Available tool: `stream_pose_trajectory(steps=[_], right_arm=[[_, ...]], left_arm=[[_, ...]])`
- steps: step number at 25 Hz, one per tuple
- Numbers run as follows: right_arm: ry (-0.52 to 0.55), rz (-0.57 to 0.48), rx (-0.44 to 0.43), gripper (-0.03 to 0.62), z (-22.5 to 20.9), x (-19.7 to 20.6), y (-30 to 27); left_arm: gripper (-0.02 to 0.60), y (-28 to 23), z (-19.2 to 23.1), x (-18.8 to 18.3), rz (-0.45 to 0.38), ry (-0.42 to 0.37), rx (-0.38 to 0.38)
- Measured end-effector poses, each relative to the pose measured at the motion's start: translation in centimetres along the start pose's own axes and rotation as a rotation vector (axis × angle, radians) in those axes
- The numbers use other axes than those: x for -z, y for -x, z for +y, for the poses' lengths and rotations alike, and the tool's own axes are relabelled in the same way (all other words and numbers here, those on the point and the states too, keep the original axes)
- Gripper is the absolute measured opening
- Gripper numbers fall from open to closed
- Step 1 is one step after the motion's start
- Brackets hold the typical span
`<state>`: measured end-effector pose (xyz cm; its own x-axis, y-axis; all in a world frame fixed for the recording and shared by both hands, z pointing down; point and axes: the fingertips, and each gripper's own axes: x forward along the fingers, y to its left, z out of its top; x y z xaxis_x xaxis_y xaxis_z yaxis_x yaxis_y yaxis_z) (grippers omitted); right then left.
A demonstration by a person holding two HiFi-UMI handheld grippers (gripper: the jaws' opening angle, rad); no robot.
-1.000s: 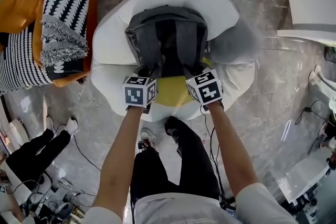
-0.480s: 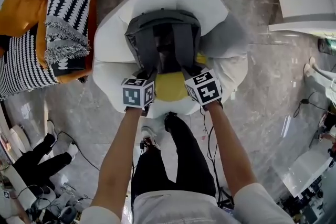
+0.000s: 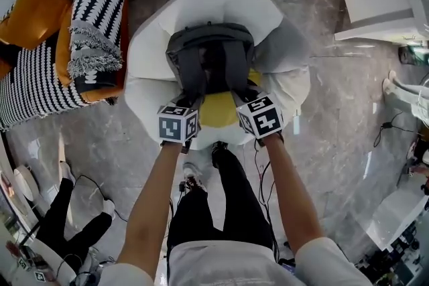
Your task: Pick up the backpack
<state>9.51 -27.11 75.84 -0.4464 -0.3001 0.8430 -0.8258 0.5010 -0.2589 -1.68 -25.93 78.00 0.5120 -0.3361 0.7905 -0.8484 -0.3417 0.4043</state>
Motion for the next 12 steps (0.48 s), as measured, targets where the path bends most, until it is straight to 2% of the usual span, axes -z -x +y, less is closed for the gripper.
stream_pose_trajectory(steps=[12], right_arm=[[-0.025,-0.016,0.021,0.032,3.1,2.4,4.2]], left_arm=[[0.044,4.0,-2.8,3.1,0.000,-0.016,0.028]])
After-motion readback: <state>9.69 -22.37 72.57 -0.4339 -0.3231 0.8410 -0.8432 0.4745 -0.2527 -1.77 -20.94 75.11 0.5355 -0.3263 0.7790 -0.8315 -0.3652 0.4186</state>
